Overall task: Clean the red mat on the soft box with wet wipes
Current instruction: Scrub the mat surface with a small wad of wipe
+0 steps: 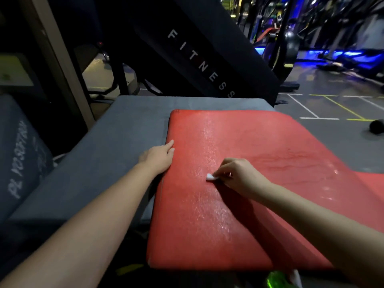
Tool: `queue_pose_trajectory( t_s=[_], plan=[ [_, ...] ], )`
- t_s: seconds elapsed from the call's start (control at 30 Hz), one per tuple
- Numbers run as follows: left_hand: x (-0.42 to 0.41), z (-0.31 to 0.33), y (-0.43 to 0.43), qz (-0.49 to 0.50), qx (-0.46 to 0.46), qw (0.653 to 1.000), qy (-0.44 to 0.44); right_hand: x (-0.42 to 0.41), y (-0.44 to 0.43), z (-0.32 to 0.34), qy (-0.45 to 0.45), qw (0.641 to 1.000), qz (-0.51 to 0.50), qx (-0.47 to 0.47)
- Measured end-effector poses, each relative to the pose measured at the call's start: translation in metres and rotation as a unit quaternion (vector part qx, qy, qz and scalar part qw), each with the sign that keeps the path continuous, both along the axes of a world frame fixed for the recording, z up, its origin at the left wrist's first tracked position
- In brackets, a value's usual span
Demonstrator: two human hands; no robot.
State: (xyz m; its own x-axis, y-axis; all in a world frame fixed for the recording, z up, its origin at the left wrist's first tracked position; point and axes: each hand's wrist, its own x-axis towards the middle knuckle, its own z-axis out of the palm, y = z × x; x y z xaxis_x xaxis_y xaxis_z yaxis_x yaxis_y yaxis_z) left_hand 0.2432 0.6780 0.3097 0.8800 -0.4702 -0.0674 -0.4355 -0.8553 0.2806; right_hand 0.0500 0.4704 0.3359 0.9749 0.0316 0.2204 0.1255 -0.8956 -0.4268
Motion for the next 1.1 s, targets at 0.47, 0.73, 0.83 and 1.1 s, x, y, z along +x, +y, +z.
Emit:
queue_pose_trajectory(
  t_s=[0.47,0.73,0.83,1.1],
  plan=[
    [-0.151,0.056,0.065,-0.088,0.219,0.971,0.037,-0.040,0.030,0.027,0.151,0.984,-0.094,-0.018],
    [-0.170,0.012,0.034,0.055,0.067,0.996,-0.024,-0.062,0.045,0.013,0.066,0.991,-0.108,-0.033],
    [-0.172,0.004,0.035,0.055,0.069,0.995,-0.049,-0.074,0.049,0.016,0.082,0.993,-0.082,-0.036],
    [-0.170,0.002,0.032,0.045,0.077,0.992,-0.084,-0.106,0.045,0.017,0.095,0.995,0.014,-0.021]
  ],
)
